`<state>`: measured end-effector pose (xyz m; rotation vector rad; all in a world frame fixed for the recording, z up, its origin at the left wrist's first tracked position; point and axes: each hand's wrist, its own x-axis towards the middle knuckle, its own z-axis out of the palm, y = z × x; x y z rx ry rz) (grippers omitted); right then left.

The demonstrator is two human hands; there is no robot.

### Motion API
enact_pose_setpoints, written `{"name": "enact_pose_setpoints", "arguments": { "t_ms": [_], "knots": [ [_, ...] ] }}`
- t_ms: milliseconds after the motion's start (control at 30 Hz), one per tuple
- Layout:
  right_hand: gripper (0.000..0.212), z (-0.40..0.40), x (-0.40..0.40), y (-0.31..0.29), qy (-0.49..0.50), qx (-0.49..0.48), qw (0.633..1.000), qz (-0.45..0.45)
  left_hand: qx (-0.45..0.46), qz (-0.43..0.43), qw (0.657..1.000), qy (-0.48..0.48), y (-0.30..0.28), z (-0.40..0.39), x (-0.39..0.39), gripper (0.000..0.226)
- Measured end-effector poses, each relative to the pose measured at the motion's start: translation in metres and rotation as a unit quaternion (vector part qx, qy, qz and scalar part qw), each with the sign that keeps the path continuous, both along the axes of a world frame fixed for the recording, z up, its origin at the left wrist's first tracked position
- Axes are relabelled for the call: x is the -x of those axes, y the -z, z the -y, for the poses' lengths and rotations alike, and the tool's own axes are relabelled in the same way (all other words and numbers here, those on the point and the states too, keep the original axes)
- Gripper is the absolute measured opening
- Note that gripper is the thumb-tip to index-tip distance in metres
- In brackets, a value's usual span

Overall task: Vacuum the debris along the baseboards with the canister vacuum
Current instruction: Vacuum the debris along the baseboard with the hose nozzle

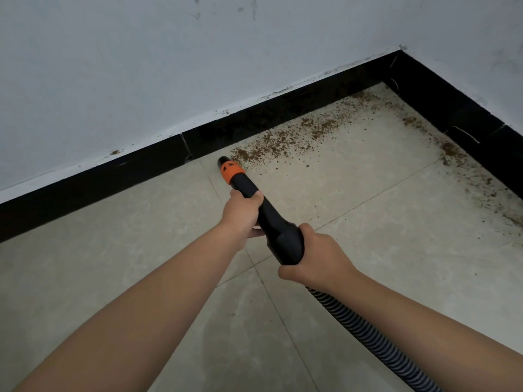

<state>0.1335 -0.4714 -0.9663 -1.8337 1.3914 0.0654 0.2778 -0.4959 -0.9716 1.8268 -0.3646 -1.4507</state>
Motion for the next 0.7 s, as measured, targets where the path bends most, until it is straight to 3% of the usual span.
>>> {"name": "enact_pose_setpoints", "arguments": {
  "t_ms": [367,700],
  "knots": [
    [0.048,0.01,0.022,-0.005,0.038,0.012,0.999,-0.017,0.004,-0.028,0.999,0.025,-0.001,0.018,0.022,0.053],
    [0.047,0.01,0.014,0.0,0.036,0.006,0.999,-0.013,0.008,-0.01,0.999,0.035,0.0,0.019,0.018,0.048]
  ]
}}
